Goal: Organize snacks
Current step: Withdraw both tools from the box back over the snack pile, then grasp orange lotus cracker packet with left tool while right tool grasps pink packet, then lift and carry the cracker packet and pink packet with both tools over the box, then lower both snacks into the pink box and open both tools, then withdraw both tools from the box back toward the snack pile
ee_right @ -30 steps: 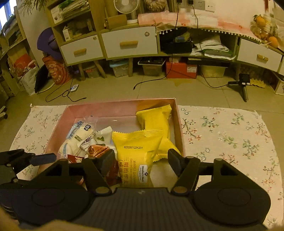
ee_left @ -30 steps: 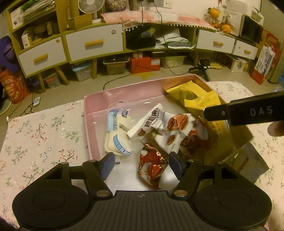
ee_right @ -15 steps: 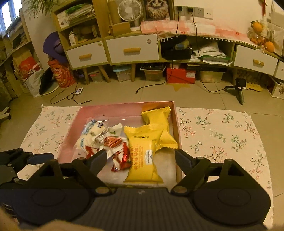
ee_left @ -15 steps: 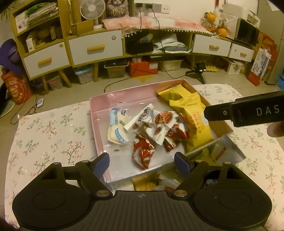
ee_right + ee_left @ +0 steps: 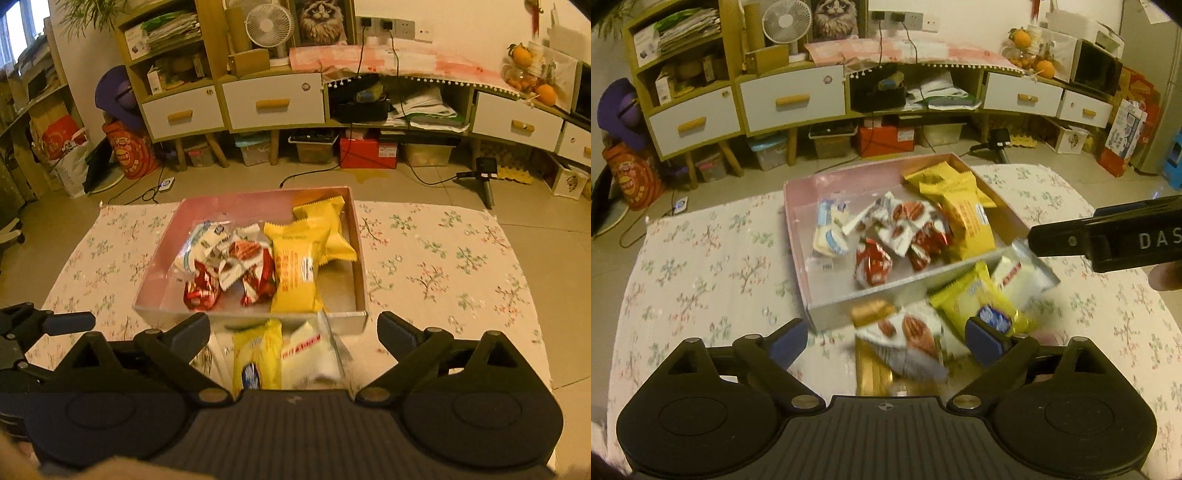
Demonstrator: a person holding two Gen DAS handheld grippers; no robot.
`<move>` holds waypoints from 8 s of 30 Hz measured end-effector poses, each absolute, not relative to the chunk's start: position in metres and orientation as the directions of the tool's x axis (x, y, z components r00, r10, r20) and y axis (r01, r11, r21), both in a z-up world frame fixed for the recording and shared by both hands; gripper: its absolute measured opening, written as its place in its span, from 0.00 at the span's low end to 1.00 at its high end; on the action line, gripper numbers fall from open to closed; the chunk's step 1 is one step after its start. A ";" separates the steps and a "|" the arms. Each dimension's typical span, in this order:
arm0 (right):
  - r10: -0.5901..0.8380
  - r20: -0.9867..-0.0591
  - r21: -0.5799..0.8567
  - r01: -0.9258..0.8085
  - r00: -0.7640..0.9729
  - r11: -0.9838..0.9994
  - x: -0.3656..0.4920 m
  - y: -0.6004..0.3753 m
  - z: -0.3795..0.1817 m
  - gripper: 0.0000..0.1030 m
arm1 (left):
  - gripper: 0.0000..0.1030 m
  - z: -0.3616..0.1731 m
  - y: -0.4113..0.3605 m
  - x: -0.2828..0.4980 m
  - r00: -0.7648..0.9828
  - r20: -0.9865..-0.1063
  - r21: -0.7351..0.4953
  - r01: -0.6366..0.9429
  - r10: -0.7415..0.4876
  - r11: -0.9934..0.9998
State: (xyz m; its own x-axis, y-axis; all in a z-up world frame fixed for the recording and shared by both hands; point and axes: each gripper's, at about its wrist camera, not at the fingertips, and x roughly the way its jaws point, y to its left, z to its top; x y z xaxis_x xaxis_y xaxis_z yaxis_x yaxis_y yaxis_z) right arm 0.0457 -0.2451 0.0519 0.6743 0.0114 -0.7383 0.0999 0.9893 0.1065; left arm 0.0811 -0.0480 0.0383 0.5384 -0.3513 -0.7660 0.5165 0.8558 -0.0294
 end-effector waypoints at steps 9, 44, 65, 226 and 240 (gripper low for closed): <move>-0.004 -0.747 0.088 0.105 0.665 0.991 0.022 -0.242 0.042 0.98 | 0.92 0.024 -0.032 0.056 0.514 -0.789 -0.057 0.482 -0.335 0.874; -0.065 -0.865 0.047 0.209 0.498 0.977 0.001 -0.263 -0.018 0.98 | 0.70 -0.035 -0.095 0.023 0.434 -0.869 -0.046 0.407 -0.237 0.912; 0.012 -0.902 0.099 0.180 0.431 0.979 0.016 -0.237 -0.036 0.89 | 0.30 -0.025 -0.046 0.024 0.416 -0.872 -0.045 0.454 -0.257 0.890; -0.016 -0.765 0.061 0.097 0.644 0.993 0.103 -0.255 0.064 0.86 | 0.87 0.047 -0.059 0.126 0.527 -0.744 -0.100 0.520 -0.411 0.848; -0.019 -0.774 0.062 0.106 0.632 0.992 0.047 -0.253 0.059 0.94 | 0.92 0.038 -0.039 0.077 0.507 -0.784 -0.079 0.491 -0.358 0.868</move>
